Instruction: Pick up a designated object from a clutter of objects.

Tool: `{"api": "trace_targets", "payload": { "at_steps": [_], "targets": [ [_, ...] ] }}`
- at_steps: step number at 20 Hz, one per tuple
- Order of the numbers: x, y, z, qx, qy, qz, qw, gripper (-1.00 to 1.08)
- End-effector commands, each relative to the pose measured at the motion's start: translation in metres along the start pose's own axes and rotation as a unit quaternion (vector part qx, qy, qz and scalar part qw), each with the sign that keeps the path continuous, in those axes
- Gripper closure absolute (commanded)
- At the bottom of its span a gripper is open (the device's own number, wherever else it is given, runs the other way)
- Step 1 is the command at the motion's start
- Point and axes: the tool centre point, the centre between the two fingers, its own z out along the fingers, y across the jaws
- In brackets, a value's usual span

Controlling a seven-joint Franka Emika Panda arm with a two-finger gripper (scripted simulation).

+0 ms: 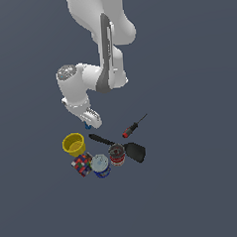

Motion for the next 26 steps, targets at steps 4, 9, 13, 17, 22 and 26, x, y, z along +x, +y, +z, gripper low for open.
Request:
{"api": "trace_targets", "payload": {
  "at_steps": [4, 9, 13, 17, 22, 26],
  "targets": [
    [0.008, -0.019, -0.04, -0.001, 0.001, 0.0, 1.0, 1.08],
    [0.018, -0.041, -0.084, -0.002, 0.001, 0.001, 1.0, 1.08],
    [0.026, -0.059, -0.12, -0.002, 0.001, 0.001, 1.0, 1.08],
    [0.034, -0.078, -0.156, -0.002, 0.001, 0.001, 1.0, 1.08],
    [0.044, -0.101, -0.202, -0.001, 0.001, 0.0, 1.0, 1.08],
    [0.052, -0.118, -0.233, 0.0, 0.0, 0.0, 1.0, 1.08]
  ]
}}
